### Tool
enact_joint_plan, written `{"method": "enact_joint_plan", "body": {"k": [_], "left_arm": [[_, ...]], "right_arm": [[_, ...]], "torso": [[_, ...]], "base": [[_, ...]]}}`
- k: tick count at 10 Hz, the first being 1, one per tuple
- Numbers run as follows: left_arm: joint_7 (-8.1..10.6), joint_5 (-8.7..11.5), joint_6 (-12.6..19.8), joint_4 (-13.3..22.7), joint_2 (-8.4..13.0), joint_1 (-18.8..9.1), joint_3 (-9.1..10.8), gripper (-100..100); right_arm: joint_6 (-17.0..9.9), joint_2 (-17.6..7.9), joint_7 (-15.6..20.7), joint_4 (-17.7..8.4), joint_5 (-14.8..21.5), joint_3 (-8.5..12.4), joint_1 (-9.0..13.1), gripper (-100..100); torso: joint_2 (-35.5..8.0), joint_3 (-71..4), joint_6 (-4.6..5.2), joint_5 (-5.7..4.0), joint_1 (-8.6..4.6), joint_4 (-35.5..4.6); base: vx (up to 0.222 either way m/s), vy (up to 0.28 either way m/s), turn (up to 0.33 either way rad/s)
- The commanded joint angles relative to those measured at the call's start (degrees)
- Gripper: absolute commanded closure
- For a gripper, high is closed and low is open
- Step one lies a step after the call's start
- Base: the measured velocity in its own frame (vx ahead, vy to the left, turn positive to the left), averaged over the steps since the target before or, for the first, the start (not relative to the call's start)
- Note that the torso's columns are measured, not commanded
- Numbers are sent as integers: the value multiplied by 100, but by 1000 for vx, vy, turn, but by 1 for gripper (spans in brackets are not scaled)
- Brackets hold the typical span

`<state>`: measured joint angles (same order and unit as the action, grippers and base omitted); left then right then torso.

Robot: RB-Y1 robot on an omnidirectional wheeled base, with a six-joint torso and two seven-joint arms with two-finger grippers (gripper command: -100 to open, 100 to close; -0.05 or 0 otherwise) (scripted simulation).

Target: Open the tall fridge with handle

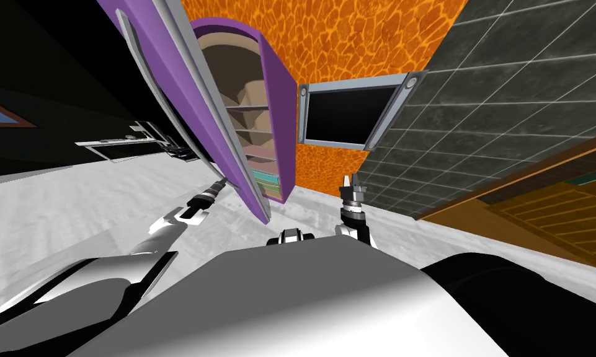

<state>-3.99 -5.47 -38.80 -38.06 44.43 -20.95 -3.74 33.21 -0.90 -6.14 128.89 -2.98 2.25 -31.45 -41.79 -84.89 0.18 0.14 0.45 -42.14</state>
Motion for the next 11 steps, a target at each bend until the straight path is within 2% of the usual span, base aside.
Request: {"method": "enact_joint_plan", "body": {"k": [1,2,3,4,6,8,11], "left_arm": [[-7,7,-16,522,37,-528,-121,100],[-7,7,-16,522,37,-587,-121,100],[1,-2,-18,458,38,-454,-137,100],[51,0,-62,411,69,-434,-207,100],[103,2,-114,346,93,-407,-278,100],[156,5,-166,280,118,-380,-348,100],[261,10,-271,150,167,-327,-489,100]], "right_arm": [[0,0,0,0,0,0,0,0],[0,1,0,0,0,0,-2,0],[0,1,0,0,0,0,-4,0],[1,2,0,1,0,-1,-4,0],[0,-1,0,0,0,1,-1,0],[0,-2,0,0,0,2,-1,0],[0,0,0,0,0,1,-3,0]], "torso": [[-13,10,-14,-2,-5,-5],[-15,12,-27,-17,-39,-14],[1,2,-8,-36,-77,-21],[-3,3,0,-31,-83,-11],[-41,29,-7,0,44,-31],[-25,17,-22,-9,23,-27],[60,-37,22,-36,-33,-18]], "base": [[-181,117,-21],[-76,27,66],[-24,8,34],[-99,202,-100],[-146,311,-170],[-163,305,-70],[-101,270,-90]]}}
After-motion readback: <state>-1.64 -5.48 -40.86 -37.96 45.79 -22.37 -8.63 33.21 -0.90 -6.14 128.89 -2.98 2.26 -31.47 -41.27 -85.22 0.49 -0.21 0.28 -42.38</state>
